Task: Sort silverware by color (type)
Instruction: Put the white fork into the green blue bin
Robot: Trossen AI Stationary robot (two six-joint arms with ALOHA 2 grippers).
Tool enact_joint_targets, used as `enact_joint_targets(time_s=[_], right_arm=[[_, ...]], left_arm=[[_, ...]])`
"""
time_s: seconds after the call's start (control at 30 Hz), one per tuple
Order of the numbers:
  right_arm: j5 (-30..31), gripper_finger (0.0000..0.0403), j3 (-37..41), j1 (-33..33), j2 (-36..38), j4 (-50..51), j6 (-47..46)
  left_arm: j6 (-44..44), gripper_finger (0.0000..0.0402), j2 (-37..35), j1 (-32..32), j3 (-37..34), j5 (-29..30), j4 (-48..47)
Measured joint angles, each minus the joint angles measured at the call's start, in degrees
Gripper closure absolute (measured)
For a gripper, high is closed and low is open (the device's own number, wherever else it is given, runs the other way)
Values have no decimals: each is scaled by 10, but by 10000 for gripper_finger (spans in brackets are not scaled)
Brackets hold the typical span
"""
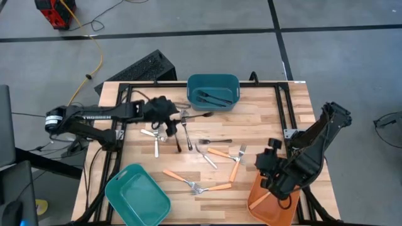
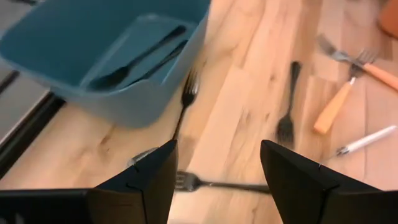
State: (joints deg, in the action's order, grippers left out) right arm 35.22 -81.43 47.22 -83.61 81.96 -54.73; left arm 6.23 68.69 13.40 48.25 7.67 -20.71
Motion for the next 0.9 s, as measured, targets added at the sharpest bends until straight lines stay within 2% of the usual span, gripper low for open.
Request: enact_joint_targets(time_s=[0.13,0.3,0.4,0.47,0.67,0.9], right_arm=[[10,210,0,-10,0,-2,17],[32,210,0,-17,0,-3,40],[53,210,0,-16,0,-2,45],[60,210,0,-16,0,-2,53],[91,210,0,-16,-1,-3,72],[95,210,0,-16,-1,-4,72]], left_arm=[[28,187,0,52,0,-65,-50],[-21,187,13,80,1,-59,-44],[-26,187,40,101,24,-89,-51],[-60,187,64,111,58,-110,-96],[-188,187,160,128,178,-81,-229],[-264,187,252,129,216,-70,-270]])
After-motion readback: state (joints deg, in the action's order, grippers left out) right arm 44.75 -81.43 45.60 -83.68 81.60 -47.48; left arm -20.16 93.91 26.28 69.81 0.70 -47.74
